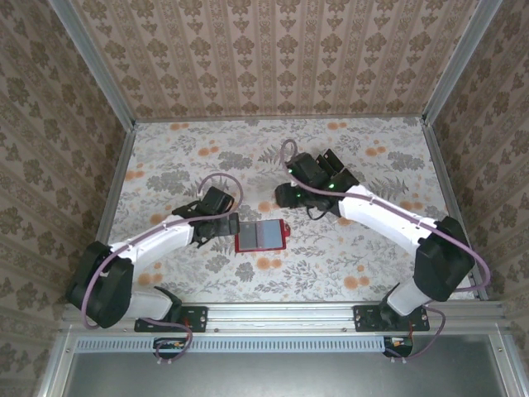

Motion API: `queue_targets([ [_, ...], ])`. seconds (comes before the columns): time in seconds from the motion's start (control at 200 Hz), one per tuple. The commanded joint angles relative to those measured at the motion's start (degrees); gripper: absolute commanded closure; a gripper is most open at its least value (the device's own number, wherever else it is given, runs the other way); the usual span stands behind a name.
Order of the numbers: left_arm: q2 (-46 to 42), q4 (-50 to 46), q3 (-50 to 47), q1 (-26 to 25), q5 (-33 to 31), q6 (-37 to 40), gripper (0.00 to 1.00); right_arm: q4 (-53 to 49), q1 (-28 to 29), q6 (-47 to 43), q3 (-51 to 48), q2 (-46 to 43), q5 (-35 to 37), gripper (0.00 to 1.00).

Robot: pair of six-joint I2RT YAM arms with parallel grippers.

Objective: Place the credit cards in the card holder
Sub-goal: Pick up the credit card from the storage box.

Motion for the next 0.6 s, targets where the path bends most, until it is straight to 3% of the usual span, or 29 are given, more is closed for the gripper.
queue_targets([
  [0.0, -0.66, -1.04, 1.62, -0.35, 0.38, 2.59, 0.0, -12.72, -3.34, -6.15, 0.69, 0.79, 13.33, 0.55],
  [0.275, -5.18, 0.14, -0.6, -0.35, -2.19, 1.97, 0.0, -17.51, -7.97, -11.98, 4.89, 8.37, 25.19, 0.58],
  [0.595, -9.94, 4.15, -4.42, -0.4, -1.61, 0.93, 0.0, -16.12, -10.55, -14.37, 6.4, 13.24, 27.02, 0.6],
])
